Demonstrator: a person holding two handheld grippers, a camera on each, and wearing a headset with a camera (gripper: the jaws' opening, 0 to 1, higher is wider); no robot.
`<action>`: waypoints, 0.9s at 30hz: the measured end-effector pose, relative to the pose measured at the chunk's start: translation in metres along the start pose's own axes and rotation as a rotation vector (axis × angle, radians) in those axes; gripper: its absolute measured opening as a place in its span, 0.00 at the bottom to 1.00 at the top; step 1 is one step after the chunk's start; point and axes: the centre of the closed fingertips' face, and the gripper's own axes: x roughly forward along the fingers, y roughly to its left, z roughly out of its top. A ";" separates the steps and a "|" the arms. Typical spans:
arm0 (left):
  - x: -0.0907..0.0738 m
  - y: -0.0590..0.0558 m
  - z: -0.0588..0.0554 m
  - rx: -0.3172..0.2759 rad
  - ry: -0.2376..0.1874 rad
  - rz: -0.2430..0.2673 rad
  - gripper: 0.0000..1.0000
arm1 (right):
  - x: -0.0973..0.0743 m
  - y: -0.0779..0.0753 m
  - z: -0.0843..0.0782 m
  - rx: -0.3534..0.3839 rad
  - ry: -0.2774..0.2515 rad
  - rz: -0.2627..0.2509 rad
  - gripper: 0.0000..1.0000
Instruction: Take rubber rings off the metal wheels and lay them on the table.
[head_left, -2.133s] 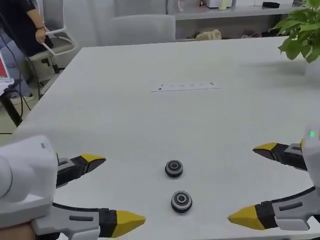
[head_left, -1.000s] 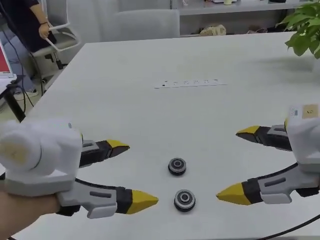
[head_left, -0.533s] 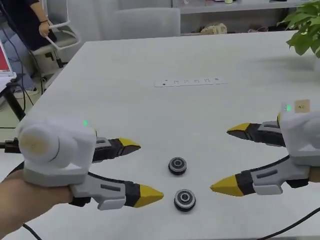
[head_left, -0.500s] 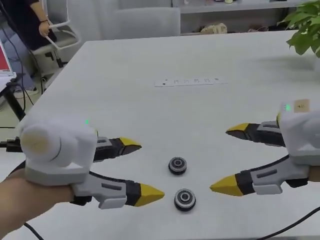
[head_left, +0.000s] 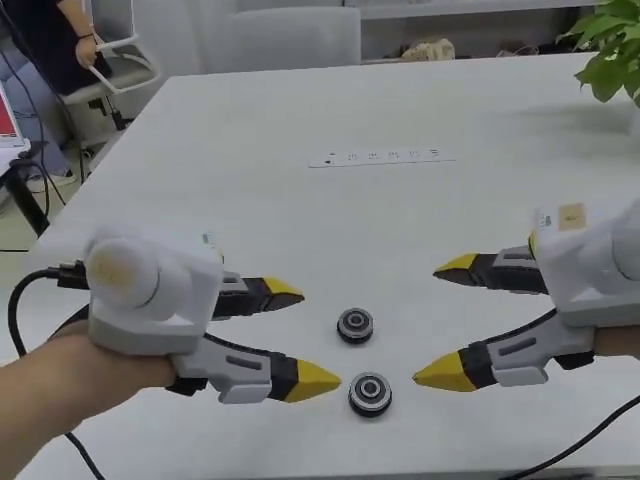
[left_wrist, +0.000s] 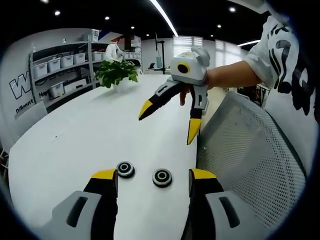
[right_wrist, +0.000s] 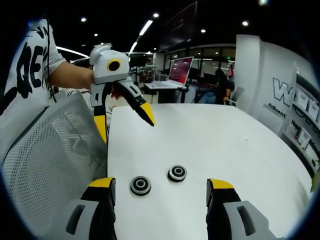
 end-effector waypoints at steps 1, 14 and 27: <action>0.001 0.000 -0.001 0.001 0.003 -0.004 0.53 | 0.001 0.000 0.000 -0.001 0.001 0.003 0.73; 0.023 0.000 -0.014 0.013 0.049 -0.059 0.50 | 0.019 0.001 -0.011 -0.023 0.012 0.061 0.67; 0.040 -0.002 -0.023 0.007 0.074 -0.102 0.46 | 0.029 0.005 -0.030 -0.020 0.037 0.109 0.58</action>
